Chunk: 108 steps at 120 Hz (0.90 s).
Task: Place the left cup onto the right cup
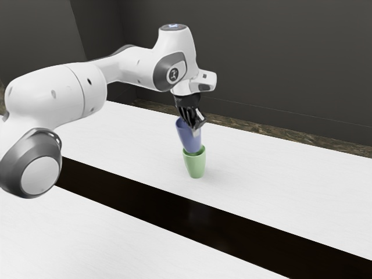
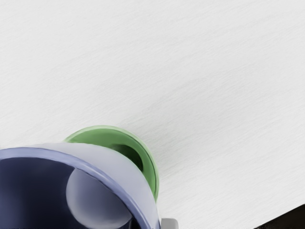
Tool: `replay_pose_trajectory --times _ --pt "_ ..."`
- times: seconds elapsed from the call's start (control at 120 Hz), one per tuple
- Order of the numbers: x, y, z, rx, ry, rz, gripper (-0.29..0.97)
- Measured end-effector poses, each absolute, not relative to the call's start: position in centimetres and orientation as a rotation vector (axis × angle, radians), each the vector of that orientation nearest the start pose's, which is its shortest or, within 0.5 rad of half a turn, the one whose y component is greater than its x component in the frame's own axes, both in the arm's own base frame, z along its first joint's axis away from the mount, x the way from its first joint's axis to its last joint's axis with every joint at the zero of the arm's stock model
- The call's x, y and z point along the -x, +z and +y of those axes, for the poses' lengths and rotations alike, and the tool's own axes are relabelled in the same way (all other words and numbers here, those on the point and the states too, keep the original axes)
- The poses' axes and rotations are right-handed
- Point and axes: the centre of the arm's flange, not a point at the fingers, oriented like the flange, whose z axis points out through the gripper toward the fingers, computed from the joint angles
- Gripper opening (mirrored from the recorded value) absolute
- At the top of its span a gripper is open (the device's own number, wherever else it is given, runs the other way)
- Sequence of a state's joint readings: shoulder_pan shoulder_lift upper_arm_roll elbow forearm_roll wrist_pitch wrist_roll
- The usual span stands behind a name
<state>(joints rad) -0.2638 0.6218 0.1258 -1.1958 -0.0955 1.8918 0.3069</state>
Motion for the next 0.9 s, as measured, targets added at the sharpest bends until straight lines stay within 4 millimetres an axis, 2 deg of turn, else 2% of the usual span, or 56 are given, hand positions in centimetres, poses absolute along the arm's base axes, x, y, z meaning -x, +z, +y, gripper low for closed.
replay_pose_trajectory --times 0.467,0.9 --pt "-72.62 42.87 -13.04 3.066 -0.099 0.686 -0.1" --pt "-73.4 42.9 -13.66 3.061 -0.13 0.694 -0.08"
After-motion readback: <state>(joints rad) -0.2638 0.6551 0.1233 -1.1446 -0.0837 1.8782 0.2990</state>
